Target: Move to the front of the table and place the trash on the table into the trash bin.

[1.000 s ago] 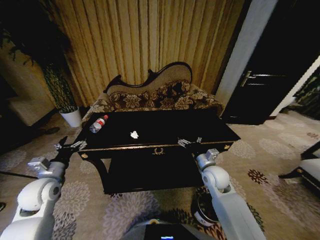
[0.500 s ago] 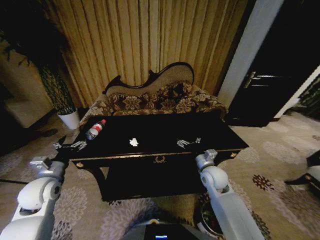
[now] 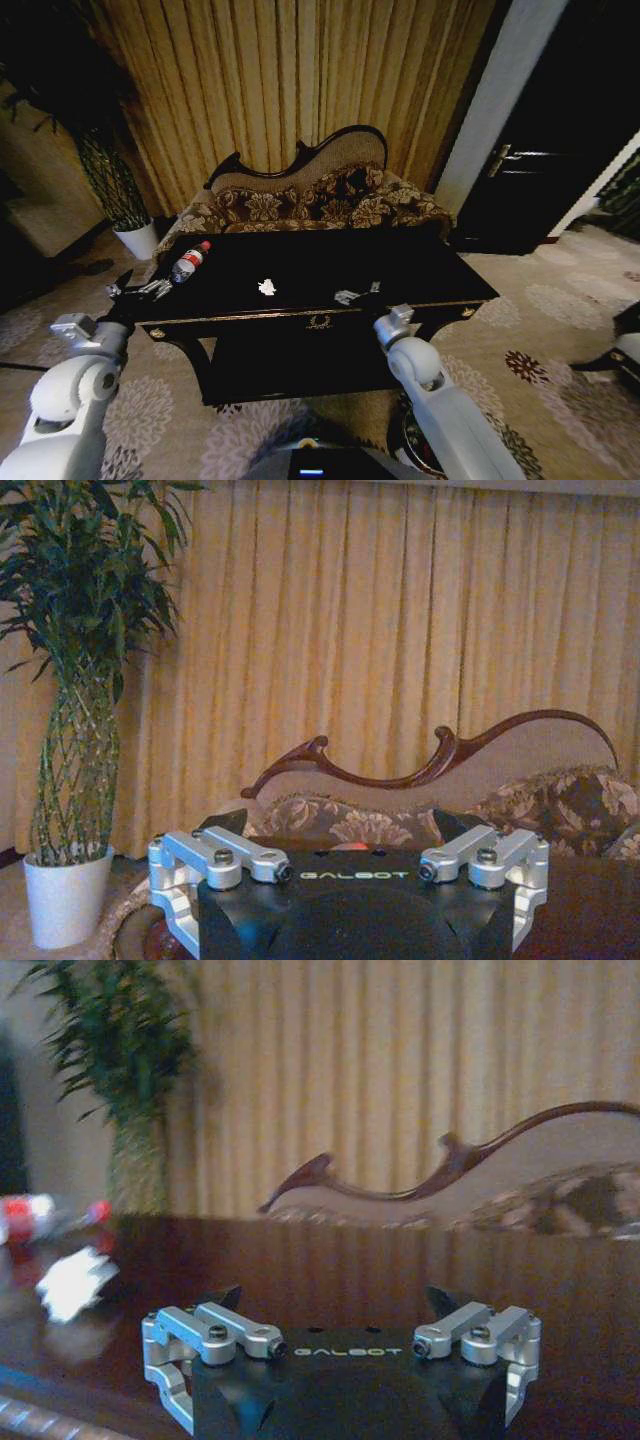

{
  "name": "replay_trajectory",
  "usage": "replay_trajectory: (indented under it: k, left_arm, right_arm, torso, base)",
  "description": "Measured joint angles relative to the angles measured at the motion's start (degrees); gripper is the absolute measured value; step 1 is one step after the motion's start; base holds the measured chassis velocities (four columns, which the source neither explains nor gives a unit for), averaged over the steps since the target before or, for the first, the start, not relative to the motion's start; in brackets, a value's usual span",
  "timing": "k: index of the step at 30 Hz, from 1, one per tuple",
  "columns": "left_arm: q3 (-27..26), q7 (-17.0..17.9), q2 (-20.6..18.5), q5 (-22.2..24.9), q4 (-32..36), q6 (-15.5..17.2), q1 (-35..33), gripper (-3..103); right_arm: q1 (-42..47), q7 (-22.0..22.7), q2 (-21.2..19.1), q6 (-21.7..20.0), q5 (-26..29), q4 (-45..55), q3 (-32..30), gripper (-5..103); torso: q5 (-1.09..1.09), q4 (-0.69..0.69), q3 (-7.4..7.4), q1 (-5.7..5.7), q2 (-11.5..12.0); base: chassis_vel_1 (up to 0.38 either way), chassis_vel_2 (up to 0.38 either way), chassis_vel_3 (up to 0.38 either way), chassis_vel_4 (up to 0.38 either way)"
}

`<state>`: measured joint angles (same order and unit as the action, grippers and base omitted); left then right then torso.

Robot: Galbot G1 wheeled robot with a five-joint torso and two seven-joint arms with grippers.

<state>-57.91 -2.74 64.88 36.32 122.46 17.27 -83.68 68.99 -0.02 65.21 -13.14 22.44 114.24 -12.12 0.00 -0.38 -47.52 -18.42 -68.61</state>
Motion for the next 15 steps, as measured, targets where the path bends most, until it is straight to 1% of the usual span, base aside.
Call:
replay_trajectory:
  k: [2,3,6,7,9,11,12,13,14,15]
  left_arm:
    - [-0.4,0.0,0.0,0.0,0.3,-0.3,-0.3,100]
    - [-0.4,0.0,0.0,0.0,0.3,-0.3,-0.3,100]
    - [-0.7,0.0,-0.2,0.0,0.7,-0.4,-0.4,100]
    - [-0.7,0.0,-0.2,0.0,0.7,-0.4,-0.4,100]
    - [-0.7,0.1,0.0,-0.1,1.1,-0.4,-0.4,100]
    - [-0.7,0.3,0.2,-0.1,1.5,-0.4,-0.7,100]
    - [-0.7,0.3,0.2,-0.1,1.5,-0.4,-0.7,100]
    - [-0.7,0.4,0.2,-0.2,1.4,-0.3,-0.9,100]
    - [-0.7,0.4,0.2,-0.2,1.4,-0.3,-0.9,100]
    - [-0.7,0.4,0.1,-0.3,1.1,-0.3,-0.9,100]
  right_arm:
    - [-2.2,0.0,-1.3,0.5,0.8,-1.4,3.0,100]
    - [-2.2,0.0,-1.3,0.5,0.8,-1.4,3.0,100]
    - [-5.6,0.0,-2.6,1.4,3.2,-2.9,6.5,100]
    - [-5.6,0.0,-2.6,1.4,3.2,-2.9,6.5,100]
    - [-7.5,0.0,-3.7,2.1,4.0,-3.6,8.4,100]
    - [-10.3,0.0,-5.6,2.2,6.0,-3.7,11.0,100]
    - [-10.3,0.0,-5.6,2.2,6.0,-3.7,11.0,100]
    - [-12.0,0.0,-6.5,2.2,7.6,-3.7,12.5,100]
    - [-12.0,0.0,-6.5,2.2,7.6,-3.7,12.5,100]
    - [-13.5,0.0,-7.2,2.2,8.7,-3.9,13.9,100]
  torso:
    - [0.0,0.0,0.0,0.0,0.0]
    - [0.0,0.0,0.0,0.0,0.0]
    - [0.0,0.01,0.0,0.01,0.0]
    - [0.0,0.01,0.0,0.01,0.0]
    - [0.0,0.01,0.0,0.0,0.0]
    - [0.0,-0.01,0.0,0.0,0.0]
    - [0.0,-0.01,0.0,0.0,0.0]
    - [0.0,0.0,0.0,0.0,0.0]
    - [0.0,0.0,0.0,0.0,0.0]
    - [0.0,0.01,0.0,0.0,0.0]
  base:
    - [0.0,0.0,0.0,0.0]
    - [0.0,0.0,0.0,0.0]
    - [0.0,0.0,0.0,0.0]
    - [0.0,0.0,0.0,0.0]
    - [0.0,0.0,0.0,0.0]
    - [0.0,0.0,0.0,0.0]
    - [0.0,0.0,0.0,0.0]
    - [0.0,0.0,0.0,0.0]
    - [0.0,0.0,0.0,0.0]
    - [0.0,0.0,0.0,0.0]
